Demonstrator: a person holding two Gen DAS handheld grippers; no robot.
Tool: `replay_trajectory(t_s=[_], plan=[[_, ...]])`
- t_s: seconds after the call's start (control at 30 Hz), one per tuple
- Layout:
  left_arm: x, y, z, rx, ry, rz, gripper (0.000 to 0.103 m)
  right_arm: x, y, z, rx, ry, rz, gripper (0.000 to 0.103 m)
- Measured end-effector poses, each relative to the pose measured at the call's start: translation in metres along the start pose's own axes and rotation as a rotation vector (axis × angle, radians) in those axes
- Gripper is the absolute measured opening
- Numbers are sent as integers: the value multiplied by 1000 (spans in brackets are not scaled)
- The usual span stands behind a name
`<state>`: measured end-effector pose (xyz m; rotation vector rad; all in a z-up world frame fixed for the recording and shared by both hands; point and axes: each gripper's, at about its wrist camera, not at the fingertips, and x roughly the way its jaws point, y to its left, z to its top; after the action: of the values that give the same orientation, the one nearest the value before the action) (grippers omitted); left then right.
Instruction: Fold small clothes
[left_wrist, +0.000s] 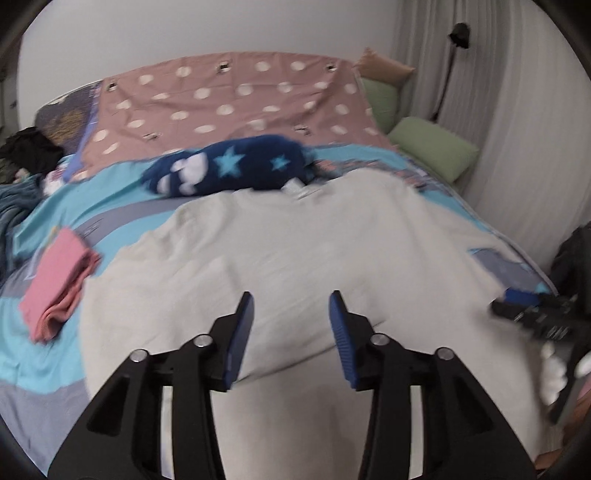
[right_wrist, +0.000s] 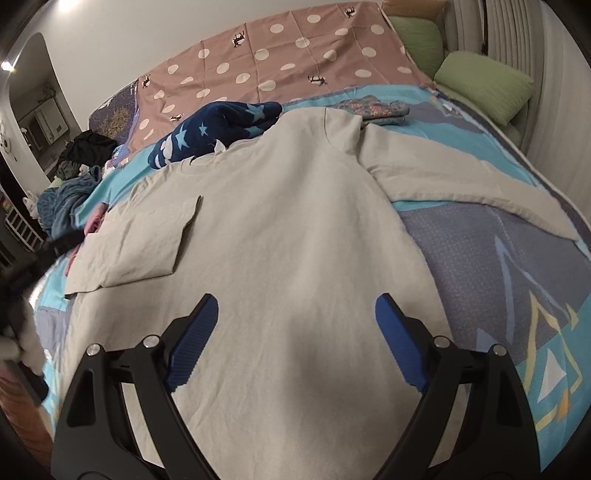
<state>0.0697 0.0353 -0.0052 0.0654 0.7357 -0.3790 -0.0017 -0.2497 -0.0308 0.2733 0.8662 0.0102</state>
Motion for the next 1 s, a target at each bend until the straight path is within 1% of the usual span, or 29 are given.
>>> replay_trajectory(t_s=[0.03, 0.13, 0.17, 0.3, 0.37, 0.4, 0.43, 0.5, 0.53, 0.6, 0.63, 0.67, 0.7, 0.73, 0.77, 0.8, 0.87, 1.0], plan=[[-3, 9, -8, 0, 3, 50, 53, 1, 0, 2, 4, 10, 23, 88], [-16, 44, -27, -34, 14, 160, 58, 10, 9, 12, -7, 53, 133, 88], [-19, 56, -31, -60, 18, 181, 59, 14, 16, 17, -28, 70, 176, 87], [-31, 104, -55, -209, 42, 258, 59, 39, 51, 35, -127, 127, 291, 85], [-32, 118, -64, -260, 59, 276, 59, 62, 72, 45, -167, 179, 334, 85], [-31, 123, -68, -276, 68, 281, 59, 71, 77, 48, -172, 200, 340, 85], [-32, 127, -71, -285, 75, 286, 59, 88, 85, 54, -170, 239, 345, 85], [-30, 135, -77, -300, 88, 292, 59, 113, 93, 61, -144, 281, 343, 85], [-29, 139, -79, -309, 95, 290, 60, 127, 97, 66, -122, 291, 340, 85], [-24, 145, -82, -330, 106, 282, 62, 137, 104, 74, -113, 266, 342, 84], [-21, 147, -83, -336, 110, 275, 62, 141, 111, 79, -118, 257, 350, 77], [-18, 148, -84, -339, 114, 269, 62, 145, 118, 82, -121, 256, 371, 57], [-14, 149, -82, -343, 117, 264, 62, 147, 125, 84, -123, 271, 401, 41], [-12, 149, -81, -345, 118, 261, 62, 151, 133, 86, -124, 309, 443, 6], [-10, 148, -78, -343, 114, 258, 62, 151, 138, 87, -119, 327, 471, 7], [-8, 147, -76, -339, 109, 256, 62, 144, 141, 91, -113, 305, 483, 7], [-6, 142, -70, -324, 96, 247, 62, 115, 149, 106, -150, 190, 493, 6], [3, 132, -55, -285, 81, 242, 62, 61, 150, 145, -147, 37, 547, 6]])
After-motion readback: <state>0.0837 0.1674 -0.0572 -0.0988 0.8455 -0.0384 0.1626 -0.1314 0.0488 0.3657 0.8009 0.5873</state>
